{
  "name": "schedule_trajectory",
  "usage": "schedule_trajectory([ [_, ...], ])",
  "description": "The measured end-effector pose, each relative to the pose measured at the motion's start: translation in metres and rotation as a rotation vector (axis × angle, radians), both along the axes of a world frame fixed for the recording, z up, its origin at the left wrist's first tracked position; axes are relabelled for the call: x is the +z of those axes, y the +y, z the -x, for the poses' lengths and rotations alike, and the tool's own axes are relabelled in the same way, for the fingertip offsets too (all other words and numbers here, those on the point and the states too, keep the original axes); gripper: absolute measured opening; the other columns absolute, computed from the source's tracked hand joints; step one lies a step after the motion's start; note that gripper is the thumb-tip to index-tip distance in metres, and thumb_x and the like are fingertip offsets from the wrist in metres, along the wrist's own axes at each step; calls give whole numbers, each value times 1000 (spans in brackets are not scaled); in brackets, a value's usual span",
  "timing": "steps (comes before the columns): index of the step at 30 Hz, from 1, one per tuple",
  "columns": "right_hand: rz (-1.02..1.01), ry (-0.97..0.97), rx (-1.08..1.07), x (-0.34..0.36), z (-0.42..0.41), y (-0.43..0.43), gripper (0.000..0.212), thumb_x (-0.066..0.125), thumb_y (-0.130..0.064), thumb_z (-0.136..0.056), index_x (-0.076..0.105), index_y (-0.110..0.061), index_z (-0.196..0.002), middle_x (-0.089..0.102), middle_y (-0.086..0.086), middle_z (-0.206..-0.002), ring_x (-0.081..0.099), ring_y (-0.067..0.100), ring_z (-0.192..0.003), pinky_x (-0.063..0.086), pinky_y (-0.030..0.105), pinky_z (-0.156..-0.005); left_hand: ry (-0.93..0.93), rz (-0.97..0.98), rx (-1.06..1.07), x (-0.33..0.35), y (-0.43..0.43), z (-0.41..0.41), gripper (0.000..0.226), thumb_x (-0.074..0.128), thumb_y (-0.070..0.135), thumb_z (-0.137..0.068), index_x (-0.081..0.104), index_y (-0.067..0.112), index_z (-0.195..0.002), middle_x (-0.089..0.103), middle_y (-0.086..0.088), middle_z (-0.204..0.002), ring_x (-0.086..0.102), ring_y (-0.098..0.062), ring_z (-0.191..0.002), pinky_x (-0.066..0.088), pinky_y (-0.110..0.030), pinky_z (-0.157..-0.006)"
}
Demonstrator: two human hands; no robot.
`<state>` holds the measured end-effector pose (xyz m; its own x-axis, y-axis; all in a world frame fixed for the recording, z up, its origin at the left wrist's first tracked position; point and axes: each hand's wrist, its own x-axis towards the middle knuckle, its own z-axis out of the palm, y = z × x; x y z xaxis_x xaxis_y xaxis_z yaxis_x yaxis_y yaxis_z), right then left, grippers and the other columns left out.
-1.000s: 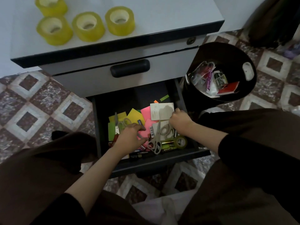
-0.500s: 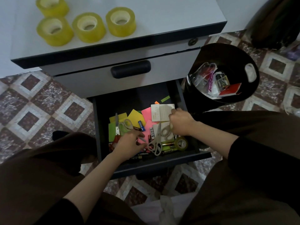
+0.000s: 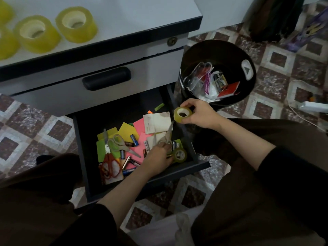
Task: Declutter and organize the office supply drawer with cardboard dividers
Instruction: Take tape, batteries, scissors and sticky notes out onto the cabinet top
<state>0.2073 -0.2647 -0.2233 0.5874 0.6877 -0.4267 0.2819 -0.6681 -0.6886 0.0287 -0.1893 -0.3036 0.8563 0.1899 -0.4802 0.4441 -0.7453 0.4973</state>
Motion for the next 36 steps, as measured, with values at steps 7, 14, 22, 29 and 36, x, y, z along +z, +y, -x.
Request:
schedule_trajectory([
  [7,21,-2,-84,-8,-8,-10,50,80,-18,-70,59,-12,-115,55,-2,-102,53,14,-88,39,23,-75,28,-63,-98,-8,-8,-16,52,55,17,-87,41,15,-138,44,-11,-132,48,-31,-117,42,-36,-90],
  [14,26,9,-74,-8,-9,-11,51,79,-21,-72,58,-11,-118,51,-4,-99,50,11,-88,35,20,-73,28,-87,-183,-15,-10,-24,52,59,22,-87,43,25,-137,42,-11,-130,48,-30,-116,43,-35,-88],
  [22,18,30,-69,-9,-7,-4,52,80,-21,-71,58,-11,-118,53,-3,-101,51,13,-90,36,21,-75,22,-120,-141,-18,-7,-19,58,64,33,-82,44,20,-134,46,-10,-128,47,-28,-116,44,-33,-85],
  [29,-6,-20,-24,1,4,3,48,80,-19,-71,60,-11,-114,61,2,-104,56,15,-92,44,25,-80,-72,-73,32,17,21,-8,62,72,40,-75,51,18,-129,55,-6,-116,55,-22,-103,46,-31,-79],
  [36,-129,-122,66,52,22,23,53,81,-16,-69,60,-9,-117,64,6,-108,59,17,-94,48,32,-86,-263,-99,152,102,70,12,52,79,32,-68,61,11,-112,62,-2,-103,59,-13,-87,44,-22,-75],
])
